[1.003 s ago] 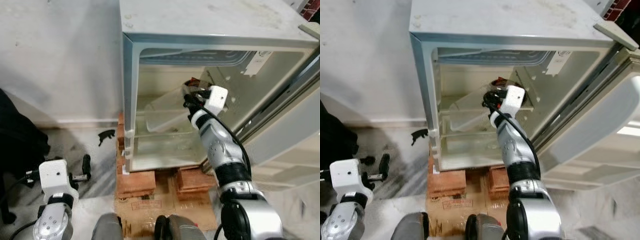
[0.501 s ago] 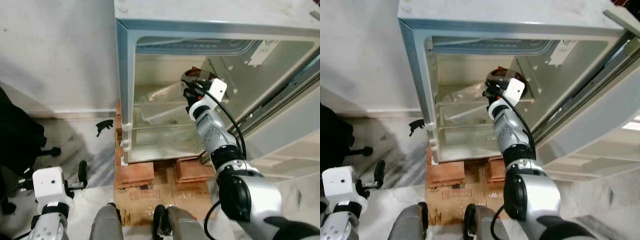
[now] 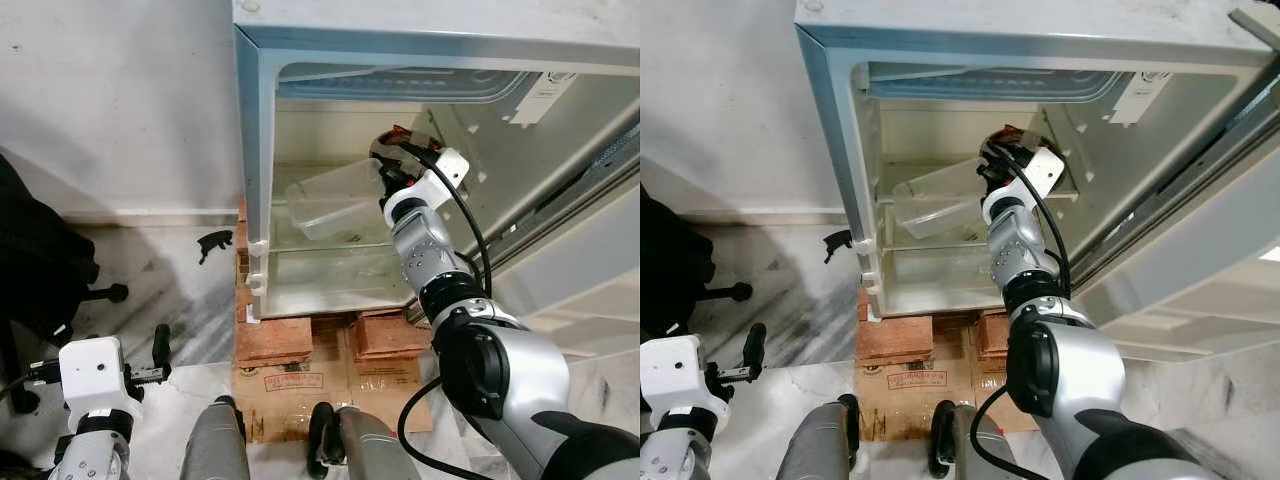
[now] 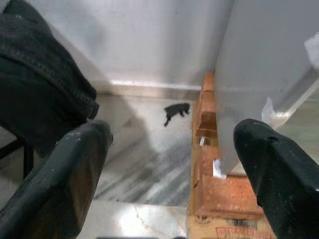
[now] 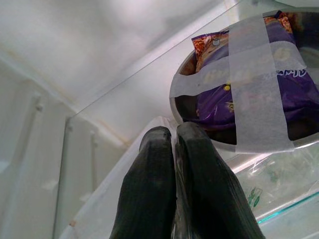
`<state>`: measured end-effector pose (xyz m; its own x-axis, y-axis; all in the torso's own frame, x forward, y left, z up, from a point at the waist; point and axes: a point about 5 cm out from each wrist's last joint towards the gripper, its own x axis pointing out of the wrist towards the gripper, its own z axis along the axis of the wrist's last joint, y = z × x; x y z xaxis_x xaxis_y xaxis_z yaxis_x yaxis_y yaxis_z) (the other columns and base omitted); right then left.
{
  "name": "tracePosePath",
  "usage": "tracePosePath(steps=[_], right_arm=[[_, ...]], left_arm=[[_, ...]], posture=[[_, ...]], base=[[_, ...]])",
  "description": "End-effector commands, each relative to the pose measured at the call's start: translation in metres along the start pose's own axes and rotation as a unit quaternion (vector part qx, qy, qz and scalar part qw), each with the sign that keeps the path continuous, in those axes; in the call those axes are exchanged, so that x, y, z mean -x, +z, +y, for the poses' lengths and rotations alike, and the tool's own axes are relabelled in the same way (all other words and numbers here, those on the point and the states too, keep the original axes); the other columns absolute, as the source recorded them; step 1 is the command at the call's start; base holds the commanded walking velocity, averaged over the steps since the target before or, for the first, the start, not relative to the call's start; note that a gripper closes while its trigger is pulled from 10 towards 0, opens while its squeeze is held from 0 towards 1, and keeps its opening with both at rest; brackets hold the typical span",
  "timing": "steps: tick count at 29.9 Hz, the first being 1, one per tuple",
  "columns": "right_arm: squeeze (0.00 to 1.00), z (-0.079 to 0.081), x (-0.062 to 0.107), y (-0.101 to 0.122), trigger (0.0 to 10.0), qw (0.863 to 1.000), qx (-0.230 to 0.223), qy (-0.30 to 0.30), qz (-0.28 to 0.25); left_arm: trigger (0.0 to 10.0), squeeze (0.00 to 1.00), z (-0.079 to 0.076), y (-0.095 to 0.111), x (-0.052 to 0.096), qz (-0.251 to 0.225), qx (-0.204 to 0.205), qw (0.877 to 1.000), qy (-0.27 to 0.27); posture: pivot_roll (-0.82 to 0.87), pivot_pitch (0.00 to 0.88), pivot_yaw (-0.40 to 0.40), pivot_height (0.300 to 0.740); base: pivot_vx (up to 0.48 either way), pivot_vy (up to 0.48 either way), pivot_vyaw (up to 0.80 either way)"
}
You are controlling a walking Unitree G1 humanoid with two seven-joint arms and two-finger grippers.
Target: Restocking fridge
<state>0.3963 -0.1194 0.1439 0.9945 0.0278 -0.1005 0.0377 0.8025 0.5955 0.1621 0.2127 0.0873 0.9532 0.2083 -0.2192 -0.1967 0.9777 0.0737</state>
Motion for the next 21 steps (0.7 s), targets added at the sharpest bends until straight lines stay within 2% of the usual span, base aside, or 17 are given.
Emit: tracePosePath(steps=[1, 5, 14, 21], right_arm=[[0.00, -0.009, 0.000, 0.007, 10.0, 1.000, -0.002, -0.018, -0.012], [0.00, -0.012, 0.000, 0.006, 10.0, 1.000, 0.003, -0.004, -0.005], [0.00, -0.022, 0.007, -0.009, 10.0, 0.996, 0.009, 0.073, 0.056], [0.00, -0.024, 0.010, -0.009, 10.0, 0.991, -0.006, 0.119, 0.067]], left_arm=[[10.0, 0.00, 0.000, -0.004, 0.002, 0.014, -0.002, 1.000, -0.003], [10.0, 0.00, -0.001, -0.004, 0.000, 0.015, -0.001, 1.000, -0.007], [10.0, 0.00, -0.002, -0.005, -0.004, 0.015, 0.003, 1.000, -0.015], [10.0, 0.00, -0.005, -0.004, -0.008, 0.013, 0.004, 1.000, -0.022]], posture=[[0.28, 0.249, -0.115, 0.740], [0.27, 0.243, -0.116, 0.740], [0.26, 0.227, -0.115, 0.740], [0.25, 0.220, -0.106, 0.740]], base=[[0.000, 0.000, 0.00], [0.000, 0.000, 0.00], [0.000, 0.000, 0.00], [0.000, 0.000, 0.00]])
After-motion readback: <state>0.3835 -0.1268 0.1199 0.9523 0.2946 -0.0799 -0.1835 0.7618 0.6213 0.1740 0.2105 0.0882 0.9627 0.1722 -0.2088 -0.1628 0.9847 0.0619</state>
